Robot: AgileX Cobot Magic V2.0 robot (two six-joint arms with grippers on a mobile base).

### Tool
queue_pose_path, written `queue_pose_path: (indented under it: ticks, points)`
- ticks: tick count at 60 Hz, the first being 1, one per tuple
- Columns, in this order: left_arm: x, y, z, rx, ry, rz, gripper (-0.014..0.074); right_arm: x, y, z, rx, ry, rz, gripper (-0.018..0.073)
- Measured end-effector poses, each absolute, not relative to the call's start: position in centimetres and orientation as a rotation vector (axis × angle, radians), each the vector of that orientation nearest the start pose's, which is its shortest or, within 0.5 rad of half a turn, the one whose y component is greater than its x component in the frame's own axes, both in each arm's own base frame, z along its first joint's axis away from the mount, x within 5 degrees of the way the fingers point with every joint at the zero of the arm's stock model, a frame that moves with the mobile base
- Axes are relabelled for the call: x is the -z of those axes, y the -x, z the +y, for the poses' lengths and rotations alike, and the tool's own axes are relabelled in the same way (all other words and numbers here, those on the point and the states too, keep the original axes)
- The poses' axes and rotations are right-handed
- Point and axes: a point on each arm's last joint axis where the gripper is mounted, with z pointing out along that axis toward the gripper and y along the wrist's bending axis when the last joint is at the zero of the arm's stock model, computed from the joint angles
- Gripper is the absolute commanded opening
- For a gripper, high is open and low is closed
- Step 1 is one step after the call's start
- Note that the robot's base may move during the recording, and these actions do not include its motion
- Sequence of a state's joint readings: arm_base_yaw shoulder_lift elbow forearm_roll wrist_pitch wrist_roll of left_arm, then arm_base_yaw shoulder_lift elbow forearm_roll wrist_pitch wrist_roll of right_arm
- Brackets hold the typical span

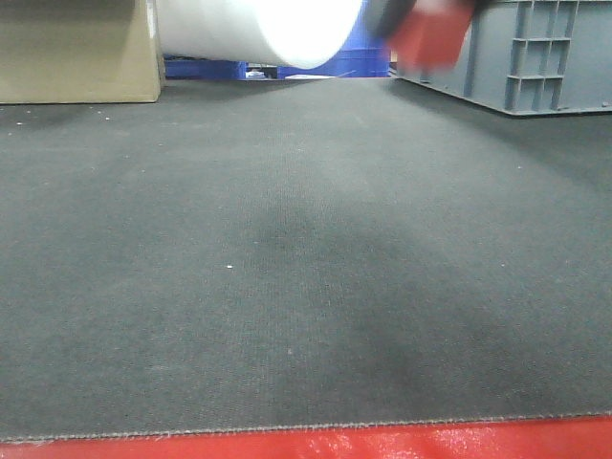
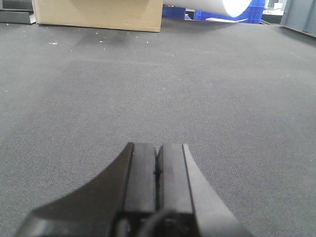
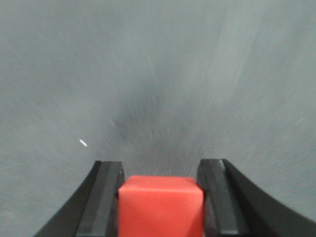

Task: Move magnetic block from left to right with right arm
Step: 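Lower the red cube onto the felt with the right gripper, then open the right gripper and lift it away from the cube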

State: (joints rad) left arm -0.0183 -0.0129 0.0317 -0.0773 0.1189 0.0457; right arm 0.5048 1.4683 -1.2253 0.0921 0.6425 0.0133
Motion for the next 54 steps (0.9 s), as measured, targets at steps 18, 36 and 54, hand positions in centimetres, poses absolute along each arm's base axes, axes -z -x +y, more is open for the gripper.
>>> queue_pose_path:
  ticks: [18,36,54]
  points:
    - [-19.2,-5.7,-0.2,0.045,0.003,1.621,-0.0116,-25.0,-32.0,18.2,-0.293,0.554,2.488,0.0225]
    - [-19.2,-5.7,-0.2,0.045,0.003,1.621,-0.0116,-21.3,-33.2,18.6,-0.217,0.613,2.545,0.0386]
    - [-19.2,-5.7,-0.2,0.045,0.003,1.621,-0.0116,-21.5,-33.4,18.7,-0.214,0.616,2.536,0.0639]
